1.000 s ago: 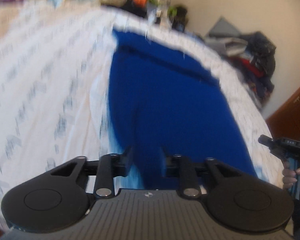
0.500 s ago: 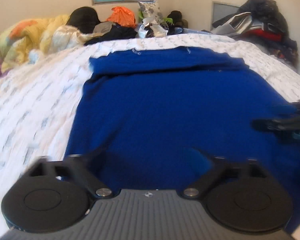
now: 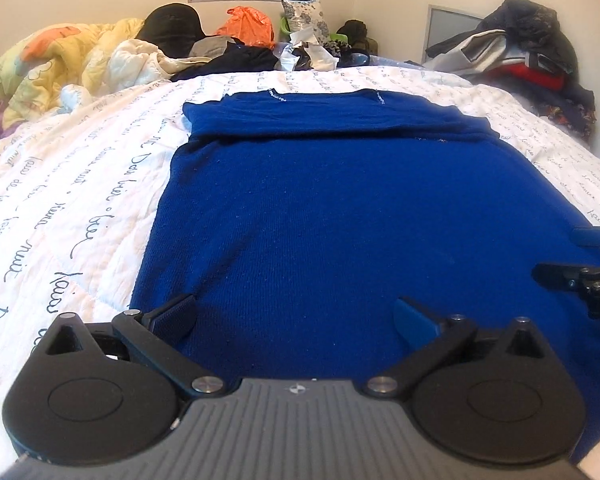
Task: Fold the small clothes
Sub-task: 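Release the sides and open both grippers above the narrowed sweater, then move both open grippers toward the sweater hem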
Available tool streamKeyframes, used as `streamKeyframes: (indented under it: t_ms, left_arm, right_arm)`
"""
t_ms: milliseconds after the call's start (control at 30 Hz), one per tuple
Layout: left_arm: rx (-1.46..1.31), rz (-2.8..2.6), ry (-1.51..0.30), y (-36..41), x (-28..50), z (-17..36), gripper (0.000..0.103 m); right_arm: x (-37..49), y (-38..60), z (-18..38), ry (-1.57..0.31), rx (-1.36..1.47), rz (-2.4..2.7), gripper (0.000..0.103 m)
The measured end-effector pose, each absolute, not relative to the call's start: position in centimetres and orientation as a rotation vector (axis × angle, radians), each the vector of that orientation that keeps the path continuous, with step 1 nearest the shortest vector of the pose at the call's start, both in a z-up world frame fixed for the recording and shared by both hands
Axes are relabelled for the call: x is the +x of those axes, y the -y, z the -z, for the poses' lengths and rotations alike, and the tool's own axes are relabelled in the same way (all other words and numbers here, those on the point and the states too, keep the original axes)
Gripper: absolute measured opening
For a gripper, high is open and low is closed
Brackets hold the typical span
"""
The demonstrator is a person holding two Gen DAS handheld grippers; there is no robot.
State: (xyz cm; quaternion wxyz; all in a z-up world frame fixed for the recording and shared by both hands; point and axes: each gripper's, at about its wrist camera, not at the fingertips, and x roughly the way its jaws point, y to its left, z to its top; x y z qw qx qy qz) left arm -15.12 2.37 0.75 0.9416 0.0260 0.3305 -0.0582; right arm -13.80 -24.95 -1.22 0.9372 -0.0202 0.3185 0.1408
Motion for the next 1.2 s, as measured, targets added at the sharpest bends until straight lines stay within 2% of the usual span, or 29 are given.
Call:
streamKeyframes:
  t_ms: [1200]
  left_arm:
    - [0.06,0.11,-0.677,-2.2,-15.34,-0.84,0.103]
  right_arm:
    - [-13.34,24.69,1.69,-0.665,-0.028,-0.22,0.103]
